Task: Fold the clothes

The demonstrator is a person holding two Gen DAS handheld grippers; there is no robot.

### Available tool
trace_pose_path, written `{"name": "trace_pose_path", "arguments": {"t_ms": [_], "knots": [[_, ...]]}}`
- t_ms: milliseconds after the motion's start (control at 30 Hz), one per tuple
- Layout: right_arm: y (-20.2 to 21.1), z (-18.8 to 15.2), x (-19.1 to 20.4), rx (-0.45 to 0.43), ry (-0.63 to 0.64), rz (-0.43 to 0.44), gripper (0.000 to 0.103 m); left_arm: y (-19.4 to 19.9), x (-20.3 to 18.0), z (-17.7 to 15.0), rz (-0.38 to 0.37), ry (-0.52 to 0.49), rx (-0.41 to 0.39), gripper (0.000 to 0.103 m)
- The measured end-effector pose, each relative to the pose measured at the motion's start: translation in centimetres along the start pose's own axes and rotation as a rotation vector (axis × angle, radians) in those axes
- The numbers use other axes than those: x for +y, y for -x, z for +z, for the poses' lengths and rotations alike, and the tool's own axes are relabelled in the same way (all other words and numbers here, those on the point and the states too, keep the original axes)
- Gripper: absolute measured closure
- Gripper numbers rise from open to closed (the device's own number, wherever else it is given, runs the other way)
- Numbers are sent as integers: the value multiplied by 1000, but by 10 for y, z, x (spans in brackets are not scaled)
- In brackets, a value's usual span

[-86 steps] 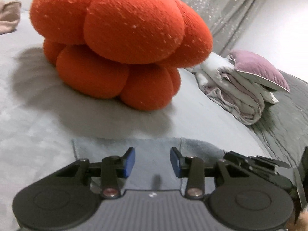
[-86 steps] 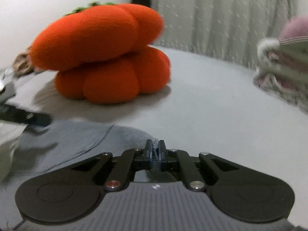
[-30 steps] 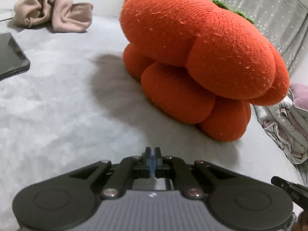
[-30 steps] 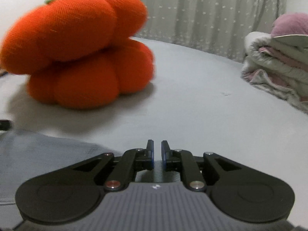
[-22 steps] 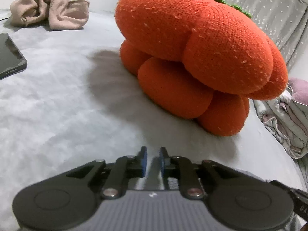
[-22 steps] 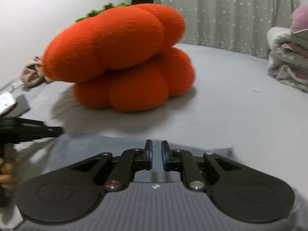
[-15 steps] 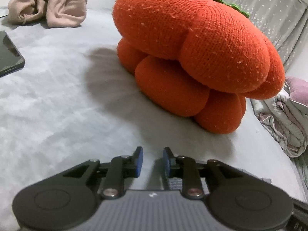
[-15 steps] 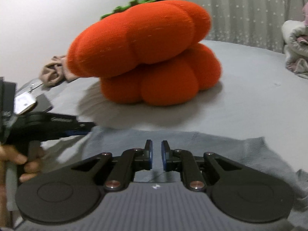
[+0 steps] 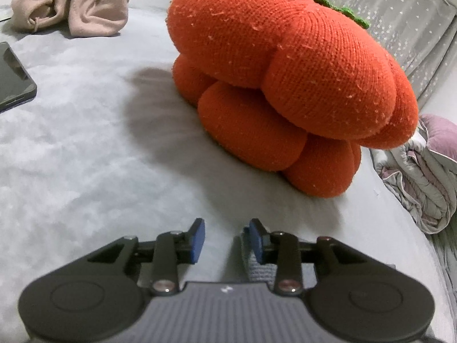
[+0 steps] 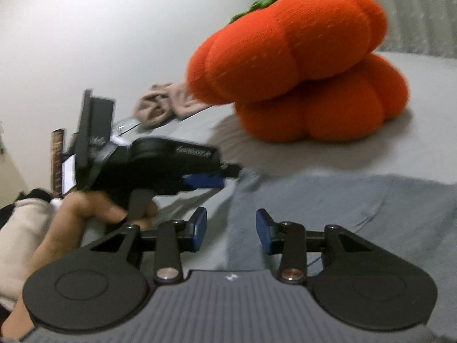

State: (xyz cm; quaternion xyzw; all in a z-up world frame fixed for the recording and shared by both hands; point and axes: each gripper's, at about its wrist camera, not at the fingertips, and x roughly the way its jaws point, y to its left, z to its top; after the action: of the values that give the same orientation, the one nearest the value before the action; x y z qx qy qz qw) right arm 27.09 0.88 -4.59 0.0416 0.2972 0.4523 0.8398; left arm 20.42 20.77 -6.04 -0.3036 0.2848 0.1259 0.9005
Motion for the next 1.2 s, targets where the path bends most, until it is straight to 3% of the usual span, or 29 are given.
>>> {"name": "trace_pose_path", "arguments": {"t_ms": [167,500,867,1200], "knots": [[-5,-4,11,50,25,110,62,1,5,1,-7,28,-5,80],[-19,-7,30,87,47,121,62,-4,5,1,-24,32,12,81],[-20,-9,36,58,162,-87,62,-7,4,-1,-39,19,24,81],[-28,-15,31,110,220,-154,67,-9,3,-3,-47,9,33,81]]}}
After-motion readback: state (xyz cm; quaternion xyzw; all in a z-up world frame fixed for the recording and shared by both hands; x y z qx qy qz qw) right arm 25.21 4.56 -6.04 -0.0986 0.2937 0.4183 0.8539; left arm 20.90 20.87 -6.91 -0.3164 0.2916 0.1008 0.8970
